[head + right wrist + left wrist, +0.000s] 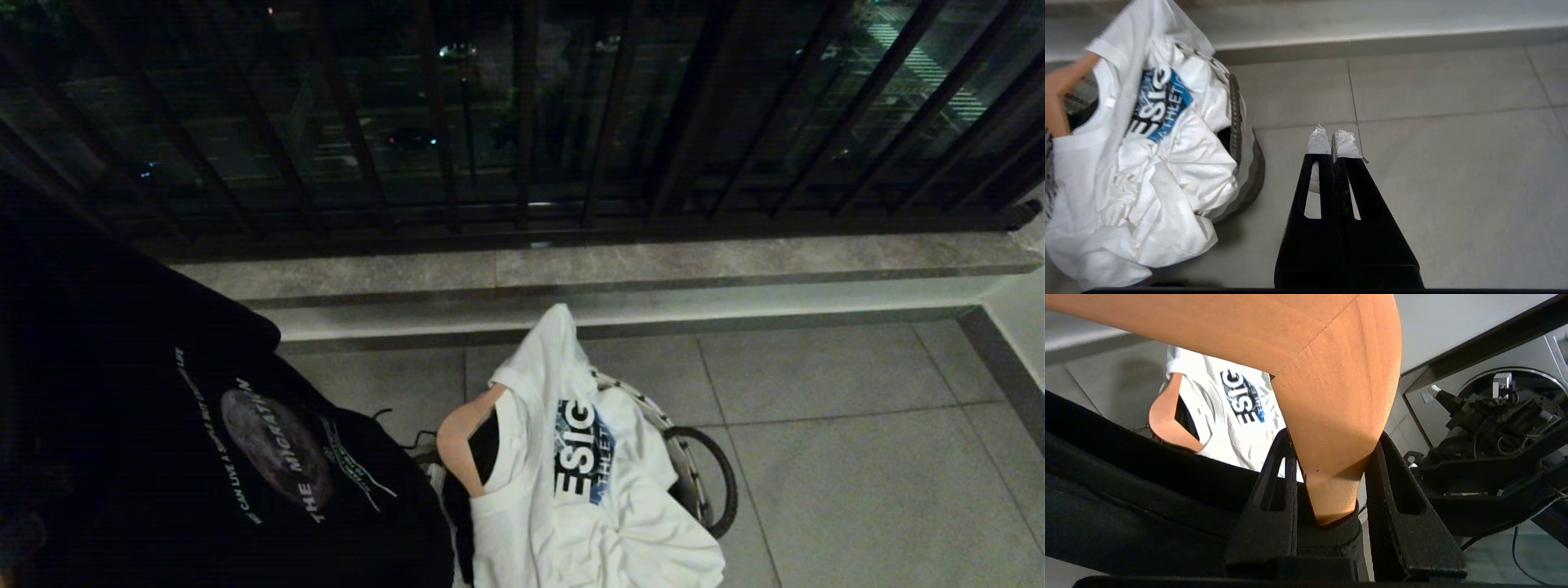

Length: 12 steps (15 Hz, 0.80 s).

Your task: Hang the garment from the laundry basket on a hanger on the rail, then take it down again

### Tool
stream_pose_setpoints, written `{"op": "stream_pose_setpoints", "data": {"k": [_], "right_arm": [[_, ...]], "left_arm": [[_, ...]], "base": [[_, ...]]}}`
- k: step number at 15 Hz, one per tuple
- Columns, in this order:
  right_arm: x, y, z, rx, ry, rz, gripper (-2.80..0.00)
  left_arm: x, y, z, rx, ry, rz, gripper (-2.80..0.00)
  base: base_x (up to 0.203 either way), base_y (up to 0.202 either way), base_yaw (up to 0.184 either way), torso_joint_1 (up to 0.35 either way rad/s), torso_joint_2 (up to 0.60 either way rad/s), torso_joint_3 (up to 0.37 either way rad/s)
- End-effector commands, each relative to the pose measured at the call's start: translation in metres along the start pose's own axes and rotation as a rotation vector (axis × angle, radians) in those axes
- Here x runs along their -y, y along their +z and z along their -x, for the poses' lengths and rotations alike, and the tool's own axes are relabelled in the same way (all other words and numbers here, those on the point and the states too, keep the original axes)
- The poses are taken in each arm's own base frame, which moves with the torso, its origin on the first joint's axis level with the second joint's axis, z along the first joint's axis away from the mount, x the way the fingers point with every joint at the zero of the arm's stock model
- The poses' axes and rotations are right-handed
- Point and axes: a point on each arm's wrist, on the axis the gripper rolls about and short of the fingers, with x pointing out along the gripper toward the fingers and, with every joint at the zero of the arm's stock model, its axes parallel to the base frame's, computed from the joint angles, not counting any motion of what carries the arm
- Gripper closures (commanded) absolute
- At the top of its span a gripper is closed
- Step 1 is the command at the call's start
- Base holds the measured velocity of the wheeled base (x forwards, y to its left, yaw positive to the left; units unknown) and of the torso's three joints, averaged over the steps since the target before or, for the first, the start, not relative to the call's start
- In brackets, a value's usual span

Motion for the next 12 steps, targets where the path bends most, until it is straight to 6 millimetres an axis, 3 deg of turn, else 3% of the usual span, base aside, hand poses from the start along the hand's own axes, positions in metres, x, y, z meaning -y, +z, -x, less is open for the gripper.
{"op": "stream_pose_setpoints", "data": {"k": [1, 12], "right_arm": [[0.0, 0.0, 0.0, 0.001, 0.0, 0.001, 0.0], [0.0, -0.0001, 0.0, 0.0, -0.001, 0.0, 0.0]], "left_arm": [[-0.0002, 0.0002, -0.0012, -0.006, 0.001, -0.001, 0.0], [0.0009, -0.0023, 0.0083, -0.003, 0.015, -0.017, 0.0]], "base": [[0.0, 0.0, 0.0, 0.004, 0.0, 0.193], [0.0, 0.0, 0.0, 0.002, 0.0, 0.2]]}}
